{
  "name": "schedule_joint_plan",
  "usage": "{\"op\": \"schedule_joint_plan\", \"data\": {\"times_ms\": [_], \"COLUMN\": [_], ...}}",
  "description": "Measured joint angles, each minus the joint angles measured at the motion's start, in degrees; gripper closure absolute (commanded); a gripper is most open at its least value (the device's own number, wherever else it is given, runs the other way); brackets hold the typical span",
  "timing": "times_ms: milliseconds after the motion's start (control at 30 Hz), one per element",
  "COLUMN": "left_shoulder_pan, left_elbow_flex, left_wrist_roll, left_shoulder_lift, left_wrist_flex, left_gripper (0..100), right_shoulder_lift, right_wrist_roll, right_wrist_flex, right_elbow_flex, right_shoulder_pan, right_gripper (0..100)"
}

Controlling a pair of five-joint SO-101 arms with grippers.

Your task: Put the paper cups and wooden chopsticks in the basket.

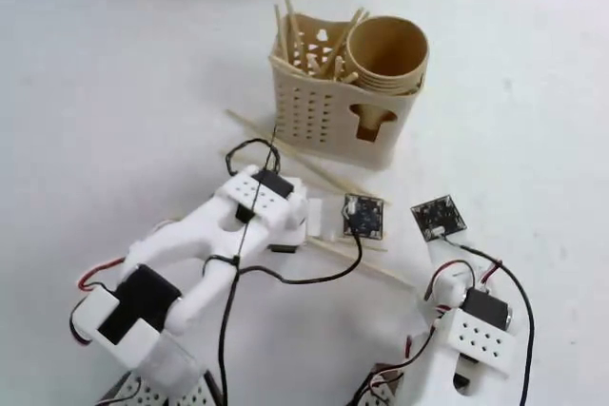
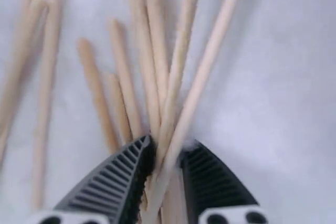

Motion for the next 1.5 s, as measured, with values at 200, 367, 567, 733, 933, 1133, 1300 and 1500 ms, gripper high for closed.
{"op": "schedule_joint_plan", "data": {"times_ms": [200, 367, 567, 733, 933, 1133, 1300, 1500], "left_shoulder_pan": [-1.7, -3.3, -9.0, -14.7, -22.3, -27.9, -29.3, -29.3], "left_elbow_flex": [0.1, 0.1, 0.1, 0.1, 0.1, 0.1, 0.1, 0.1], "left_wrist_roll": [0.2, 0.2, 0.2, 0.2, 0.2, -1.1, -3.3, -3.3], "left_shoulder_lift": [-7.1, -18.4, -23.6, -23.6, -17.4, -12.8, -12.7, -11.8], "left_wrist_flex": [4.7, 10.9, 14.0, 14.0, 12.0, 9.4, 9.2, 3.5], "left_gripper": [96, 96, 96, 96, 90, 85, 85, 85], "right_shoulder_lift": [0.0, 0.0, 0.0, 0.0, 0.0, 0.0, 0.0, 0.0], "right_wrist_roll": [0.0, 0.0, 0.0, 0.0, 0.0, 0.0, 0.0, 0.0], "right_wrist_flex": [0.0, 0.0, 0.0, 0.0, 0.0, 0.0, 0.0, 0.0], "right_elbow_flex": [0.0, 0.0, 0.0, 0.3, 0.3, 0.3, 0.3, 0.3], "right_shoulder_pan": [0.0, 0.0, 0.0, 0.0, 0.0, 0.0, 0.0, 0.0], "right_gripper": [98.1, 98.1, 98.1, 98.1, 98.1, 98.1, 98.1, 98.1]}}
